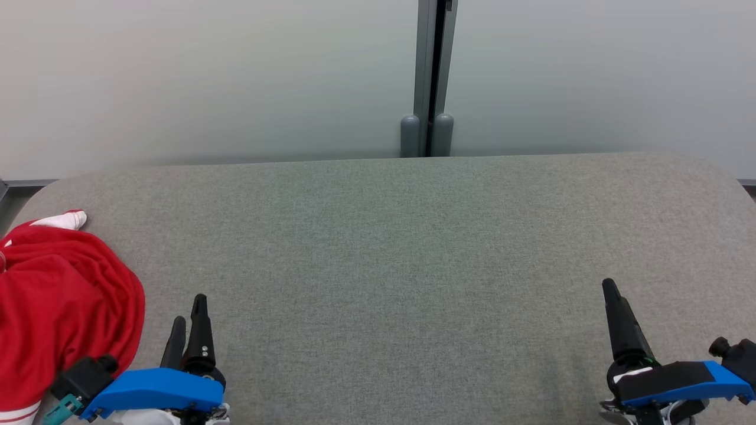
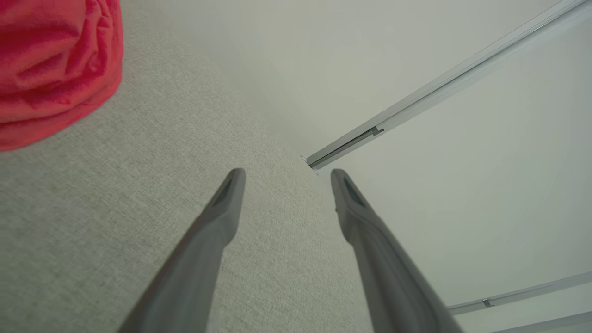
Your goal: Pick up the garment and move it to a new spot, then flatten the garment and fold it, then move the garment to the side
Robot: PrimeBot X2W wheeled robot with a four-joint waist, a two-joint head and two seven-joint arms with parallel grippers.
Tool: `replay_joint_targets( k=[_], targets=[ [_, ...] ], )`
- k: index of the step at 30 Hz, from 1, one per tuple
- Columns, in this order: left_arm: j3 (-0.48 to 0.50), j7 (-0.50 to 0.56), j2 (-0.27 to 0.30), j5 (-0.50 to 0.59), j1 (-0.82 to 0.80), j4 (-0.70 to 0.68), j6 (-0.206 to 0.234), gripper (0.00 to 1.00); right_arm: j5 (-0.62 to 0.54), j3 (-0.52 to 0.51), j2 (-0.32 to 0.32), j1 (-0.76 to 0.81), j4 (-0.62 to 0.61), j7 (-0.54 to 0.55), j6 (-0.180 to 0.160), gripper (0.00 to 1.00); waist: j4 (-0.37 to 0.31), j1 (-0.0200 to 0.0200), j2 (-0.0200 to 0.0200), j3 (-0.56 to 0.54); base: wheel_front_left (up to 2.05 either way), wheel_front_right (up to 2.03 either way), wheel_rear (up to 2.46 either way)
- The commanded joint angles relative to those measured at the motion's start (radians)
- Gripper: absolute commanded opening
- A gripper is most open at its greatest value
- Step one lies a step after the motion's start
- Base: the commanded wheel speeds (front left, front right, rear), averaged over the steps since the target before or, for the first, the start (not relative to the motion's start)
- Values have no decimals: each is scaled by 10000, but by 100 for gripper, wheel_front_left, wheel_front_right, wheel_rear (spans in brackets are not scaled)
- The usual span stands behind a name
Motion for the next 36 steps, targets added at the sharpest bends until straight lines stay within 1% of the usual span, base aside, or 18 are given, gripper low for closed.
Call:
replay_joint_targets(
  k=[1, 17, 24, 29, 36],
  targets=[
    [-110, -112, 118, 332, -96, -176, 56, 100, -390, -21, -67, -37, -187, -101, 16, 100, 3, 0, 0, -2, 0, 0, 0],
    [-818, -640, 426, 2529, 19, -214, 418, 100, -2761, 92, -88, 133, -406, -342, 19, 100, 82, 0, 0, -38, 0, 0, 0],
    [-1107, -848, 548, 3347, 80, -190, 556, 100, -3571, 134, -96, 210, -488, -456, 20, 100, 113, 0, 0, -67, 0, 0, 0],
    [-1338, -990, 658, 3826, 119, -210, 524, 100, -4047, 166, -101, 244, -443, -514, 21, 100, 133, 0, 0, -99, 0, 0, 0],
    [-1522, -1177, 790, 4402, 227, -251, 607, 100, -4705, 210, -108, 354, -416, -551, 21, 100, 158, 0, 0, -138, 0, 0, 0]
  ],
)
